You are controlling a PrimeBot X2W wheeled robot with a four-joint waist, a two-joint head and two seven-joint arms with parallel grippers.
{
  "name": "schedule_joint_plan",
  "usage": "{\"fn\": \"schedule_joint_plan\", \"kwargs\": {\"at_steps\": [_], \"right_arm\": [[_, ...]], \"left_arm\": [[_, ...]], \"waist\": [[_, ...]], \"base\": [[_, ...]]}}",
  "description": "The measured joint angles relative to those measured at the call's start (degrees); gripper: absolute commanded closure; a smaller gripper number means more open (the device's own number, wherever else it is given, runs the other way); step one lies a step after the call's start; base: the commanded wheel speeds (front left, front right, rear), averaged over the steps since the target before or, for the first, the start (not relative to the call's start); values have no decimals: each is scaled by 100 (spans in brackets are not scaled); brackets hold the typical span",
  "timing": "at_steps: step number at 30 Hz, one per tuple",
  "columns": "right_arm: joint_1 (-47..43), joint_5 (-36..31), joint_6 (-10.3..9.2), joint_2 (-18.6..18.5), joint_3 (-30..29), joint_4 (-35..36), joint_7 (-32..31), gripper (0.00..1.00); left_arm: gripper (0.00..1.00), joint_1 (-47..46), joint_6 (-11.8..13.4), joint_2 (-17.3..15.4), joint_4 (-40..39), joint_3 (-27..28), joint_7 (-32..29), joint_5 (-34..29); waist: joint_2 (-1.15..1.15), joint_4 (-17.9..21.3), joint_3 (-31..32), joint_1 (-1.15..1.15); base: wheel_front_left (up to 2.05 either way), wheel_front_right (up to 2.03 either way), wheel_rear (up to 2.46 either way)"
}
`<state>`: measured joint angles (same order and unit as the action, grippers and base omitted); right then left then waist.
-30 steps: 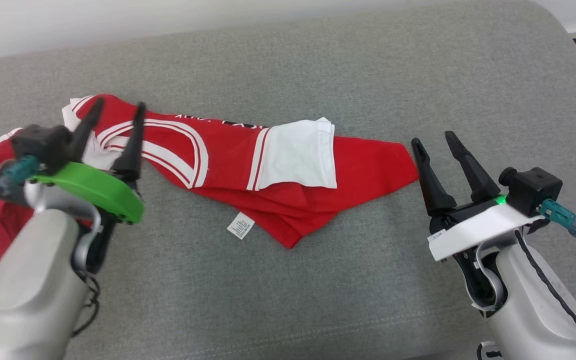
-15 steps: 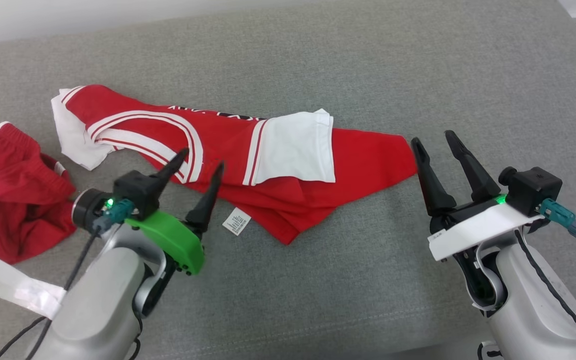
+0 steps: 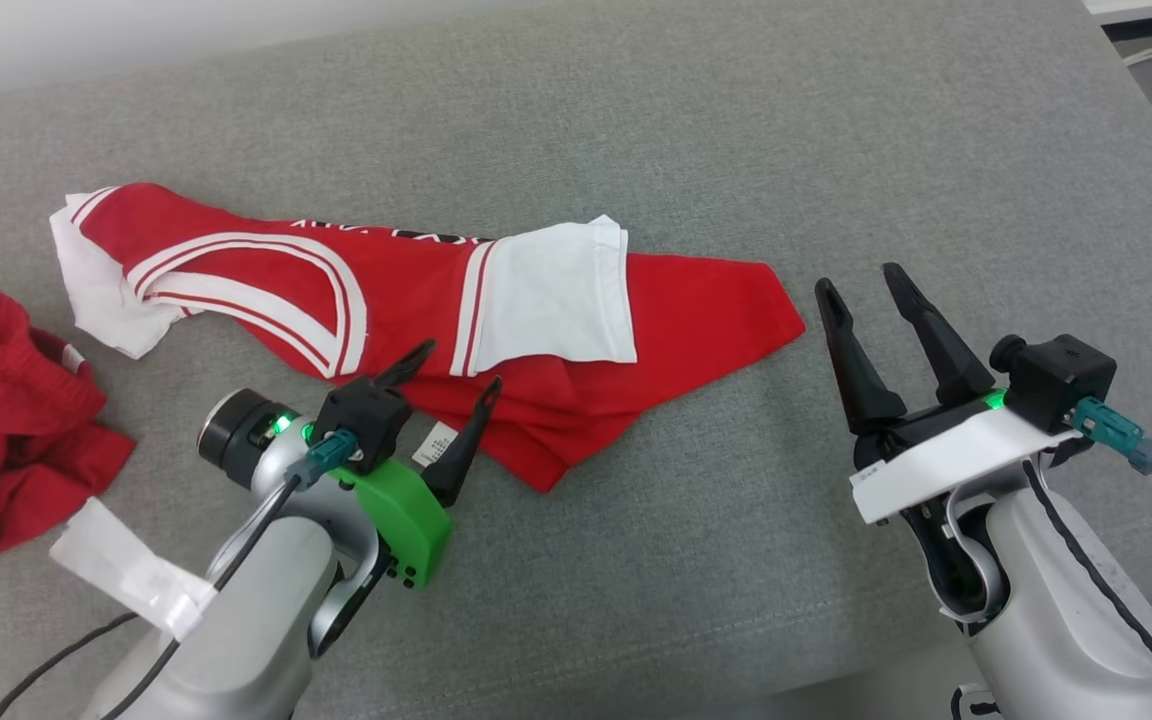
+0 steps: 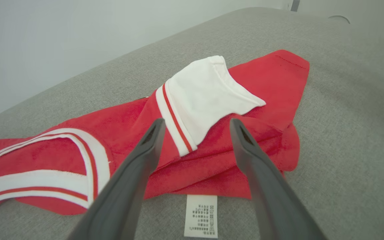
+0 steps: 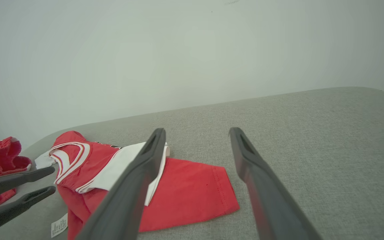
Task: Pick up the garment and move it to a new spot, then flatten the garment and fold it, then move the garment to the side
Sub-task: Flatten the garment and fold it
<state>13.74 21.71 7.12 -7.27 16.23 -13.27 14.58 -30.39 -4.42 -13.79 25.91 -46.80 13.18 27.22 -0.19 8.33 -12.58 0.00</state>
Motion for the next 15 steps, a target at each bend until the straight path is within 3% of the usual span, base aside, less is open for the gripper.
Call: {"fn": "schedule_joint_plan", "kwargs": {"at_steps": [15], "right_arm": [[105, 1, 0, 71, 34, 4, 0, 0]], "left_arm": [[0, -565, 193, 46, 660, -325, -330, -525]], "waist": [[0, 323, -184, 0]], "base": [[0, 0, 0]]}}
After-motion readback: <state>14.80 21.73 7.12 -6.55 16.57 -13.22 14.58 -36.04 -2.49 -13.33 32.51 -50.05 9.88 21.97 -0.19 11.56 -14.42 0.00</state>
